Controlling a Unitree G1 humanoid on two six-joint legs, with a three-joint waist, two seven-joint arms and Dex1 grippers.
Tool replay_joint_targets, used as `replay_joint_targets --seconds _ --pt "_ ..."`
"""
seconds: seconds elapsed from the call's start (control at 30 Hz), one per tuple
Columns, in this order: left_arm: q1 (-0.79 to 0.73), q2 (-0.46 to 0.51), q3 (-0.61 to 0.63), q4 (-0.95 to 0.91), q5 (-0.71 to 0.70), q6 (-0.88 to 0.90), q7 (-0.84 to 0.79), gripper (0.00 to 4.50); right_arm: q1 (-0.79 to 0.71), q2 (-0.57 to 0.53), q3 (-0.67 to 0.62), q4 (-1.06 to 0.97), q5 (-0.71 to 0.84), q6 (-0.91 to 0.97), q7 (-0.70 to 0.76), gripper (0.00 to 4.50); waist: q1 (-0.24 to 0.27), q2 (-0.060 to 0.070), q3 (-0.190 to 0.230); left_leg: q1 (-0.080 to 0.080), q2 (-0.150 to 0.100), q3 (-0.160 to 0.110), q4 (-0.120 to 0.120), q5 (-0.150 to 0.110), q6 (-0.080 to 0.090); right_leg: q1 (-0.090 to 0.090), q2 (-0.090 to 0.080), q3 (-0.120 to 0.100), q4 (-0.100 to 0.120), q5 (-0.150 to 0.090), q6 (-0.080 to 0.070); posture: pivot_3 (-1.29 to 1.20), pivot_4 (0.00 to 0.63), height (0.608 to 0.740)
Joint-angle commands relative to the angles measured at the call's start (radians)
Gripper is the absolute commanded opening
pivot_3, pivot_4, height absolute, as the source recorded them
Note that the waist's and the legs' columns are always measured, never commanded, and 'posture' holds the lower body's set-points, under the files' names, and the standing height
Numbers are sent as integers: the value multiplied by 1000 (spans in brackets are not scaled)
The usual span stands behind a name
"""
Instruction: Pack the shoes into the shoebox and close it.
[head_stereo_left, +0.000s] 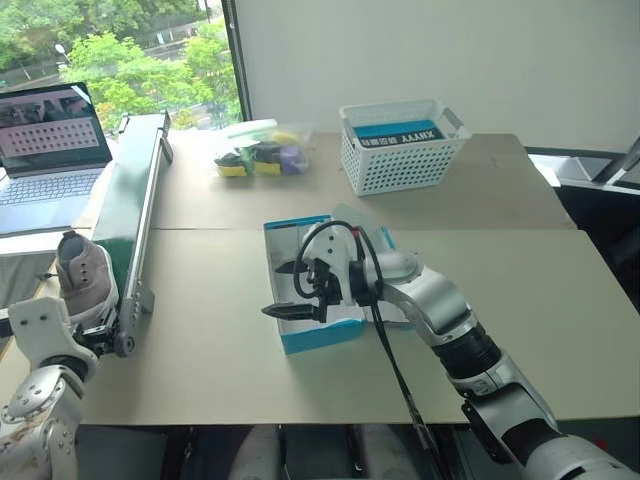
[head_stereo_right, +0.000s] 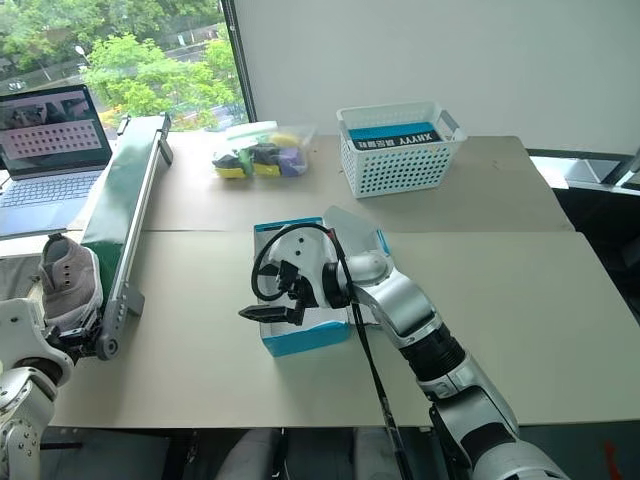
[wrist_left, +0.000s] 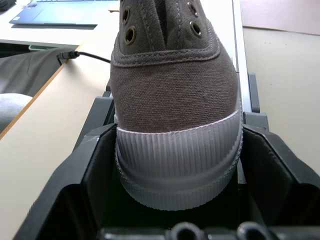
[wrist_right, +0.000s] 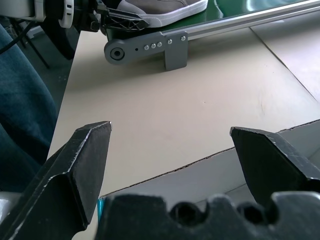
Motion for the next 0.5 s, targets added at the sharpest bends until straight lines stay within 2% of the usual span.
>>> replay_joint_targets --seconds 0.03,0.23,0.5 --pt "-10 2 6 -10 0 5 4 2690 -21 9 -39 -28 19 7 -9 4500 0 0 0 0 0 0 0 0 0 0 0 0 0 0 0 0 150 735" --pt "-28 5 7 -14 -2 20 8 1840 -23 7 -50 -16 12 6 -17 4500 -2 0 0 1 0 0 0 0 0 2 0 0 0 0 0 0 150 735" --pt "-77 -22 9 -49 -15 -6 31 1840 -33 12 -67 1 11 7 -29 4500 -3 -1 0 1 1 0 0 0 0 1 1 0 0 0 0 0 150 735"
